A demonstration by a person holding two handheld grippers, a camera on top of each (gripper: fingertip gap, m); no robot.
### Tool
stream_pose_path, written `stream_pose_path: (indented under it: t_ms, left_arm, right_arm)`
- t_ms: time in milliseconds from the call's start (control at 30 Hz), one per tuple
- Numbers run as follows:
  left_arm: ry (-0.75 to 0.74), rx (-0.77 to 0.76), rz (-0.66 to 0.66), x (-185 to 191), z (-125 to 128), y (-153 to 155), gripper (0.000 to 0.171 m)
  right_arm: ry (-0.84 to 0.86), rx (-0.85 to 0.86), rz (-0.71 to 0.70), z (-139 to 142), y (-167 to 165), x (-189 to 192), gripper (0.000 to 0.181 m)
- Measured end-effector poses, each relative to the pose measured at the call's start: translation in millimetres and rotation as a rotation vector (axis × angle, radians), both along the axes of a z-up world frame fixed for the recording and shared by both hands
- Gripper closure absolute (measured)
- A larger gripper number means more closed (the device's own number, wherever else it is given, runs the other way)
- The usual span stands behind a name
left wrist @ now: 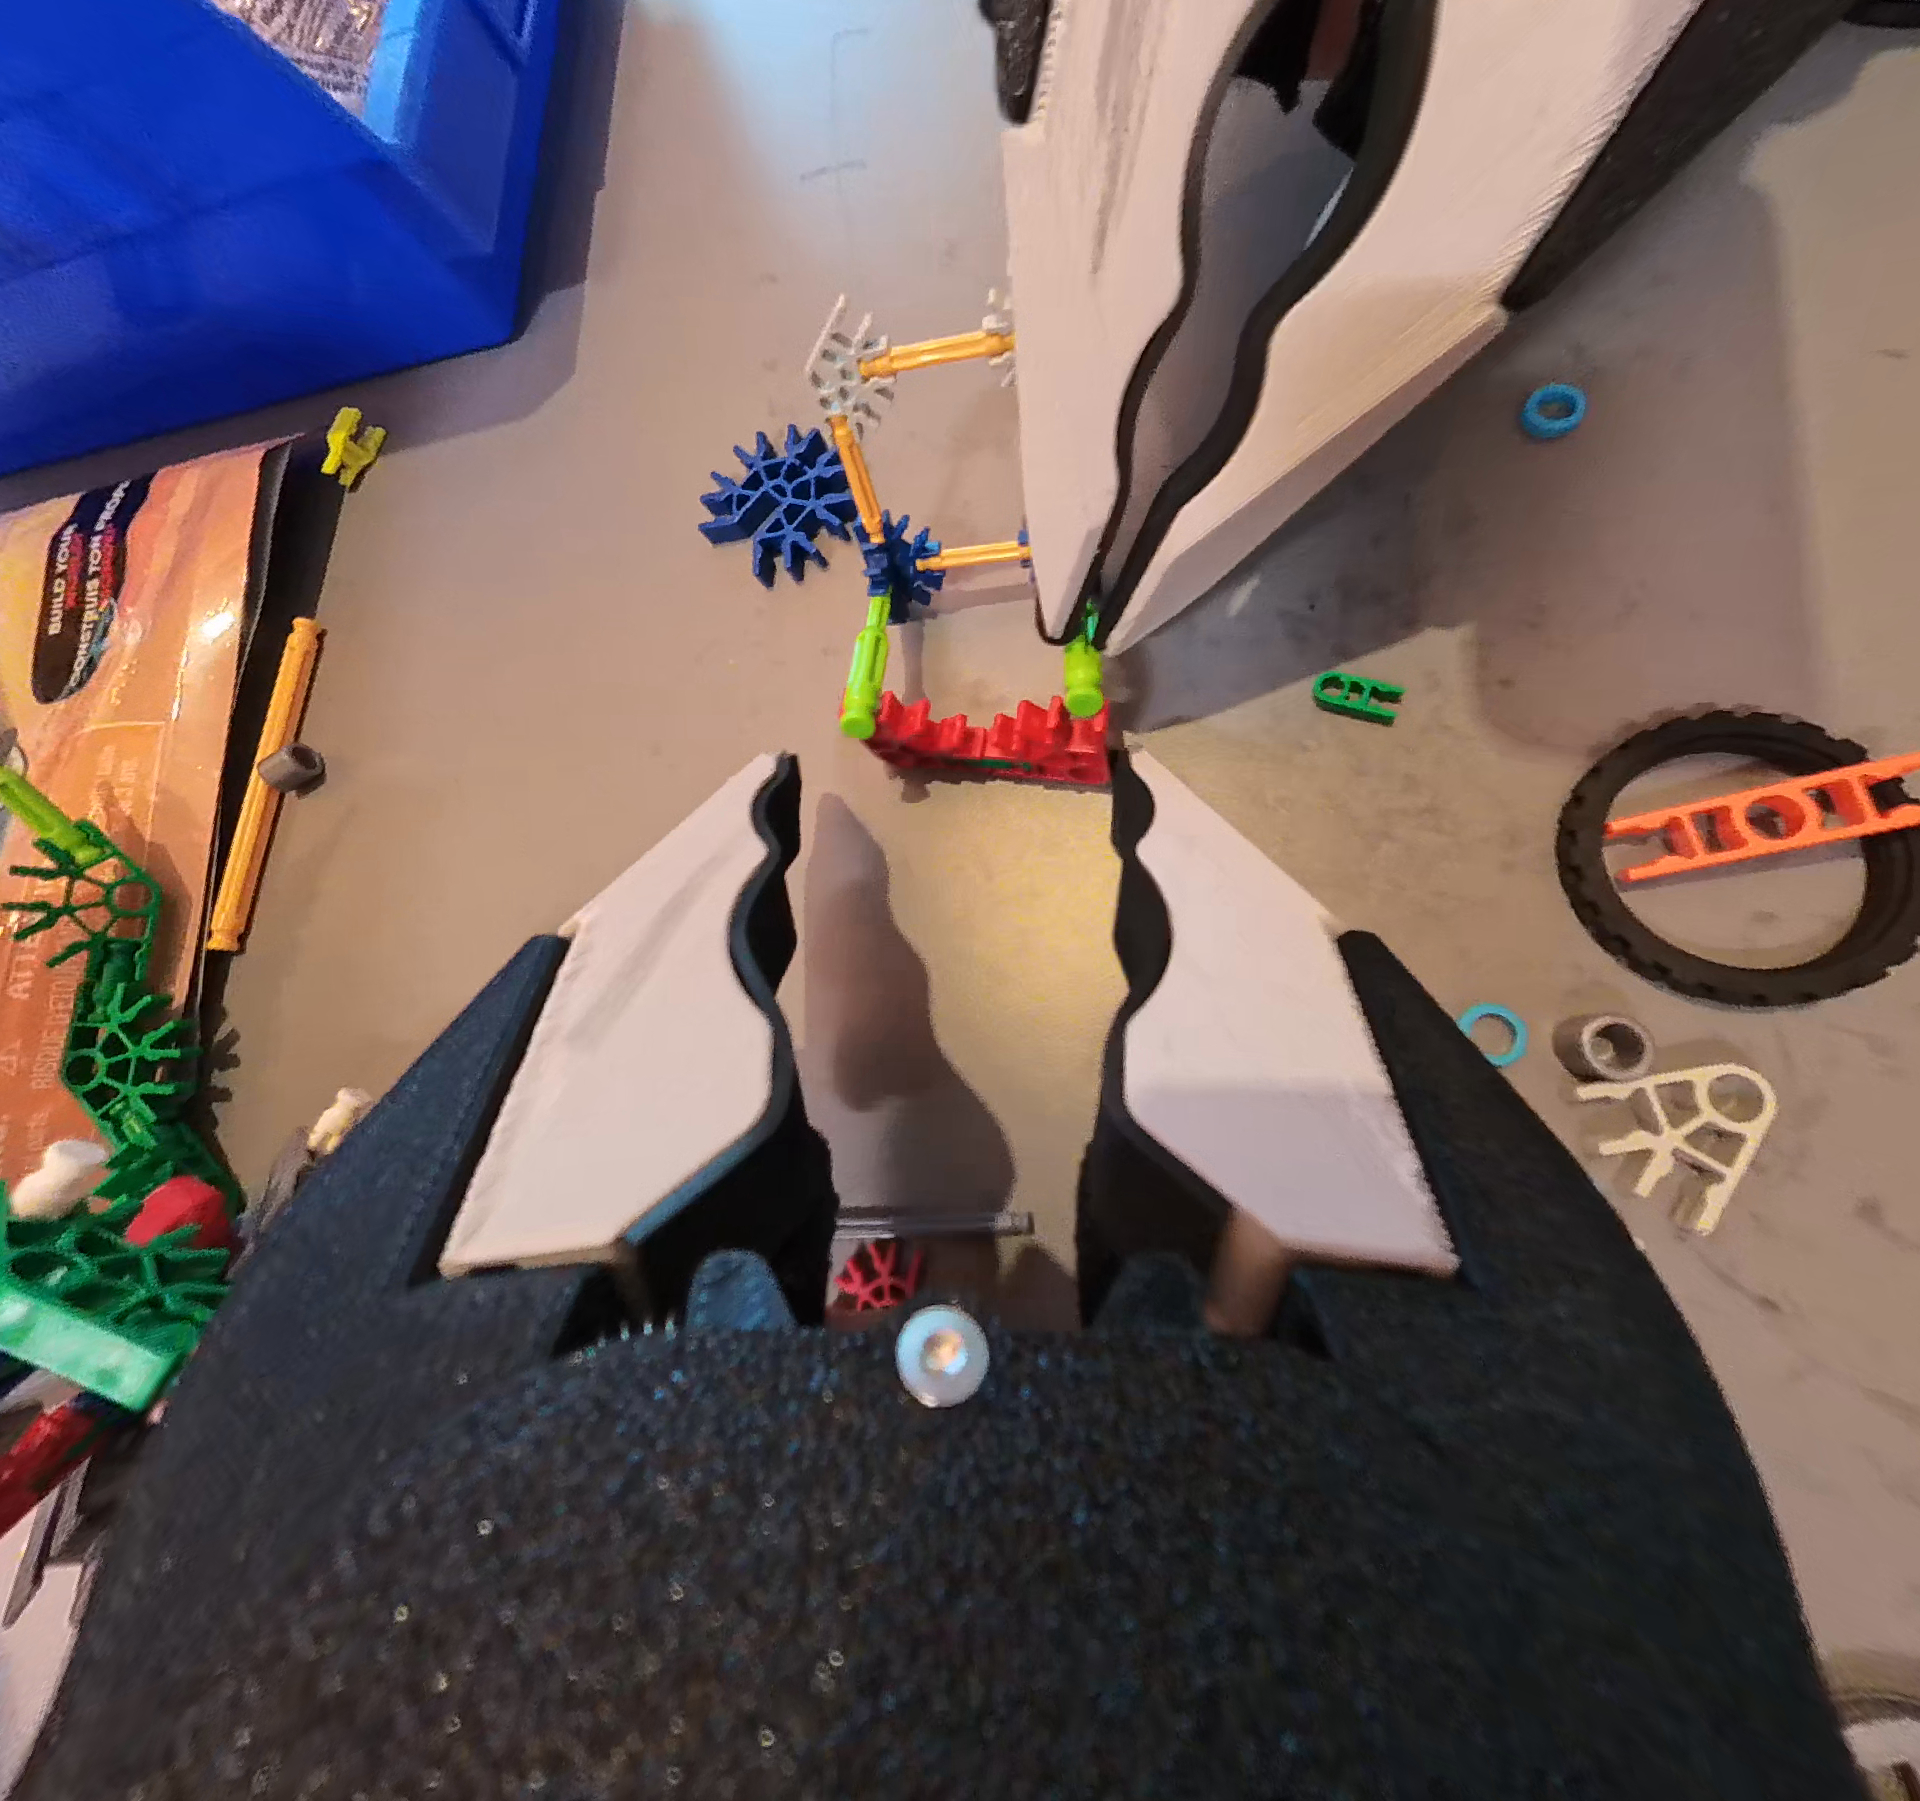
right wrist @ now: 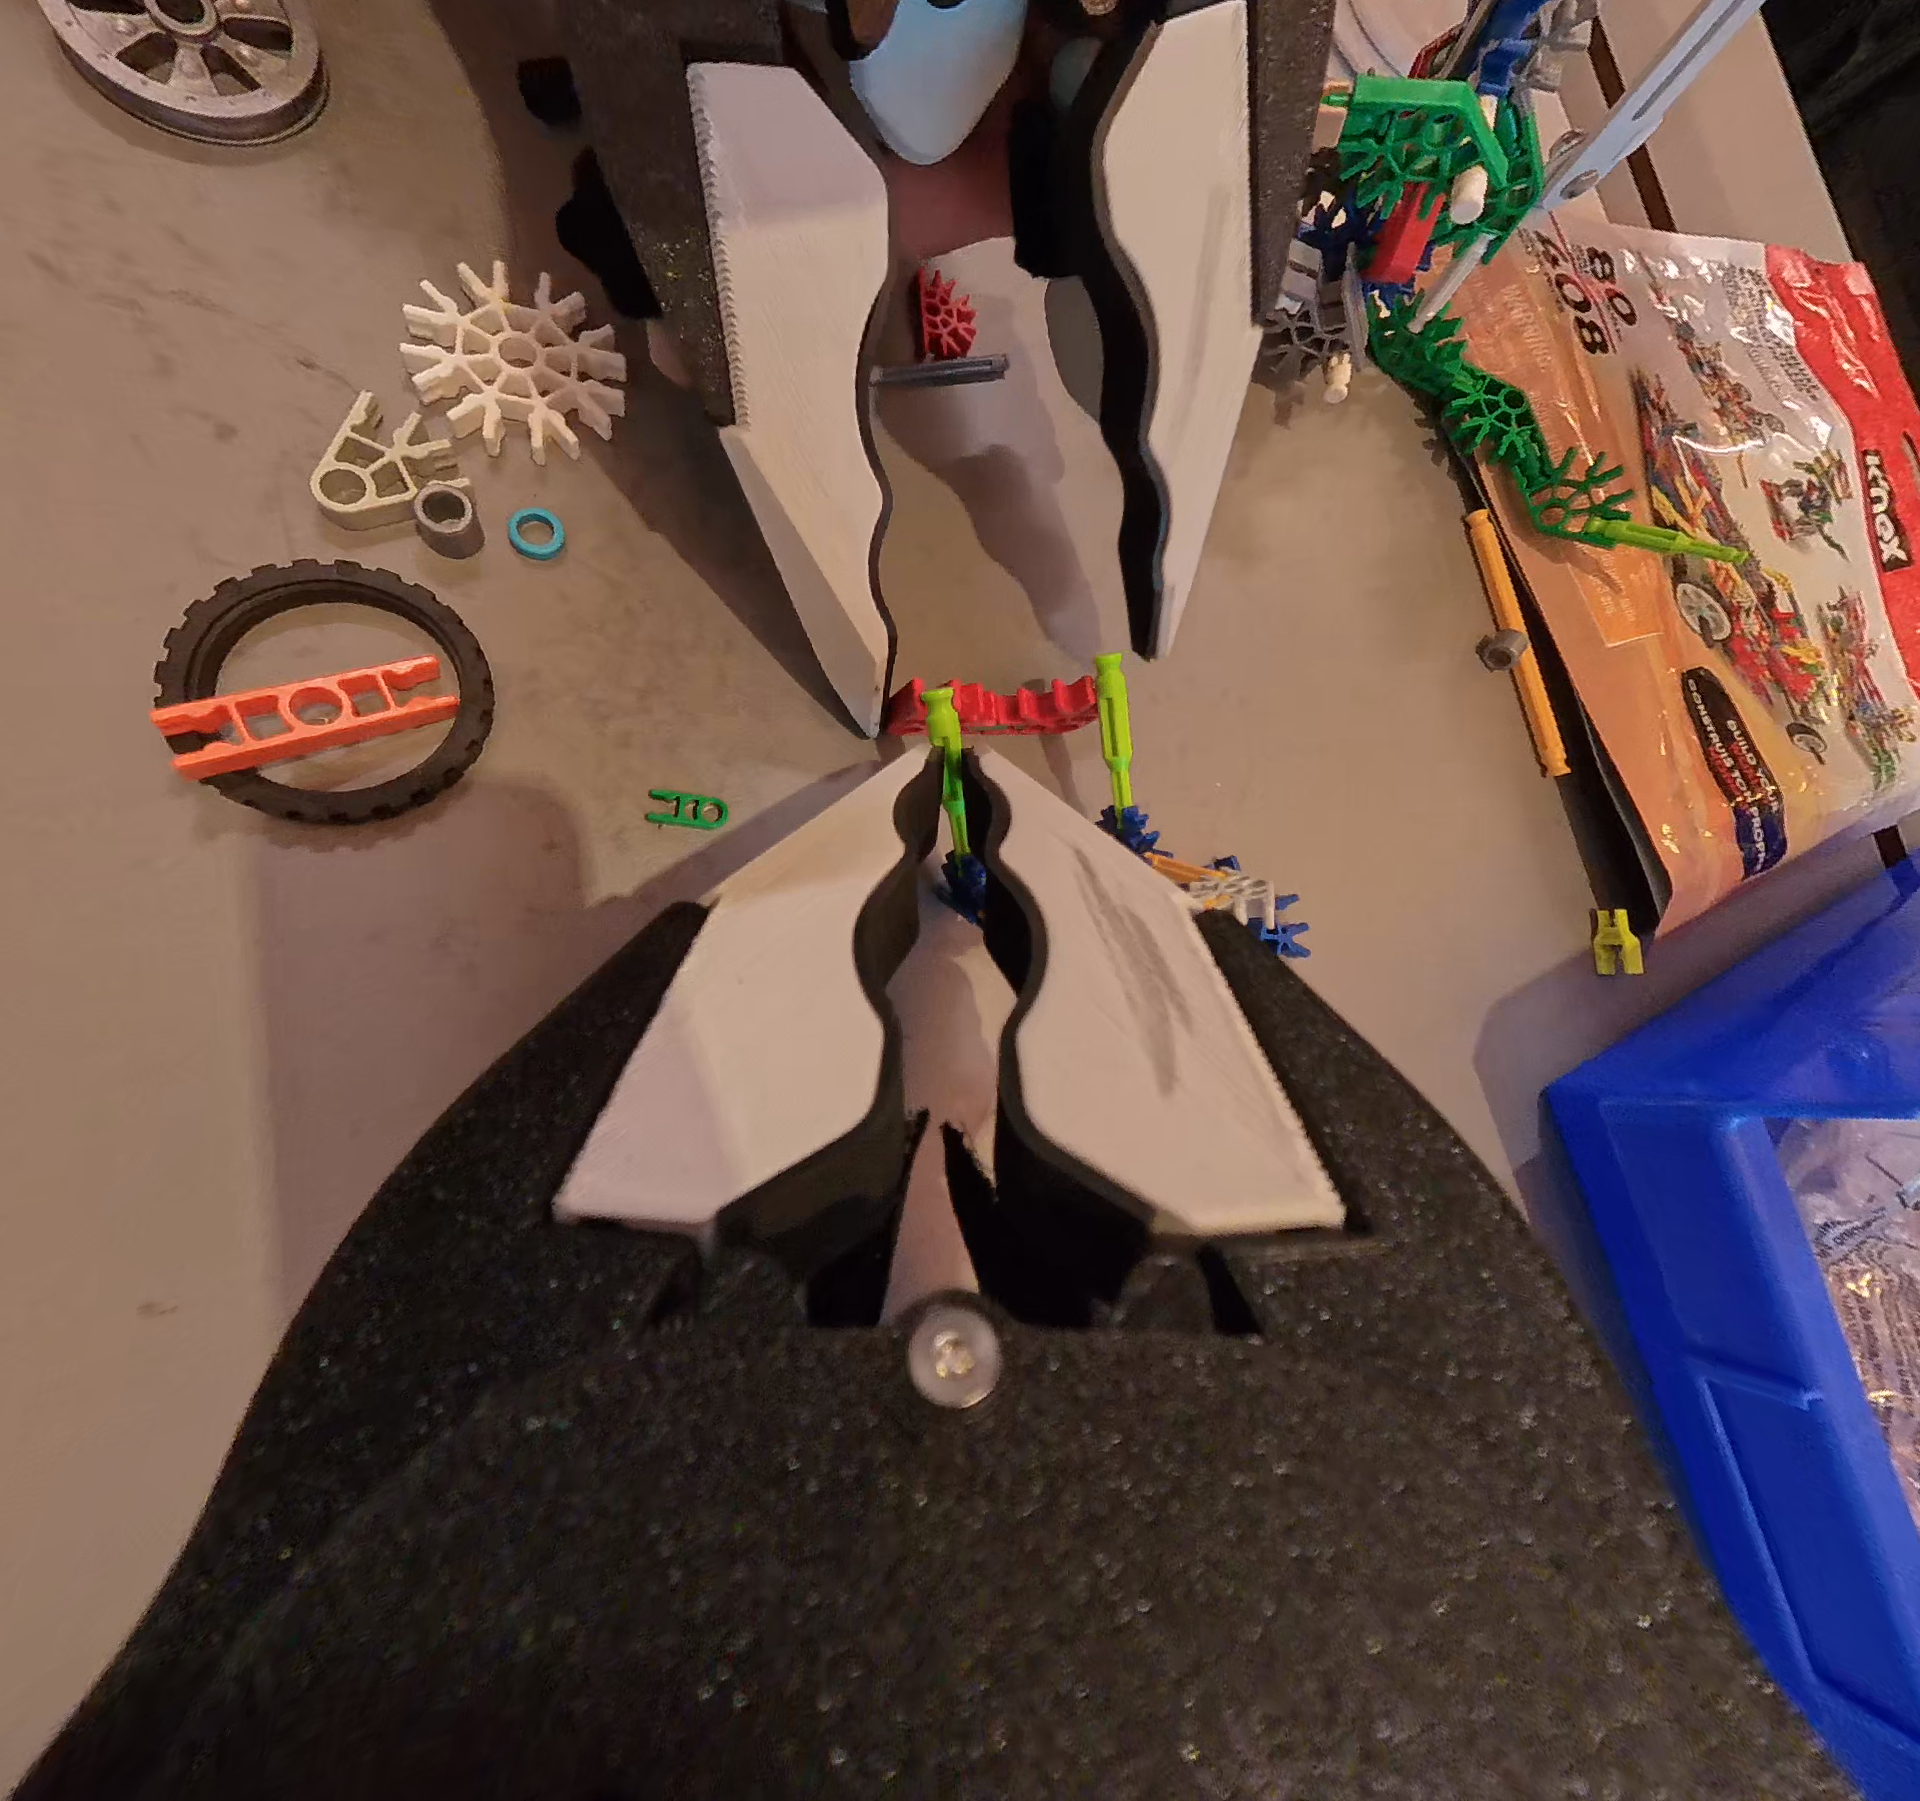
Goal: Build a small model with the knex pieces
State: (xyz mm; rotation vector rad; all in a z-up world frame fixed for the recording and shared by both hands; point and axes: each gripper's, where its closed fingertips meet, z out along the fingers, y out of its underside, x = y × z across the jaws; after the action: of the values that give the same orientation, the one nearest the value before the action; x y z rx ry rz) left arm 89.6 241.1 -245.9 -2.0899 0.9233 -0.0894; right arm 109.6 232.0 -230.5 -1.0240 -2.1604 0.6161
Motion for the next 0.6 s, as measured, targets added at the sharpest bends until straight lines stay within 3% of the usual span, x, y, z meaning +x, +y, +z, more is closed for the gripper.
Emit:
stream_pose_path:
  t_ms: [600]
  left_arm:
    - [-0.018, -0.025, -0.039, 7.5, -1.6, -0.7, 0.124]
  right_arm:
    - [-0.004, -0.006, -0.004, -0.4, 0.9, 0.9, 0.178]
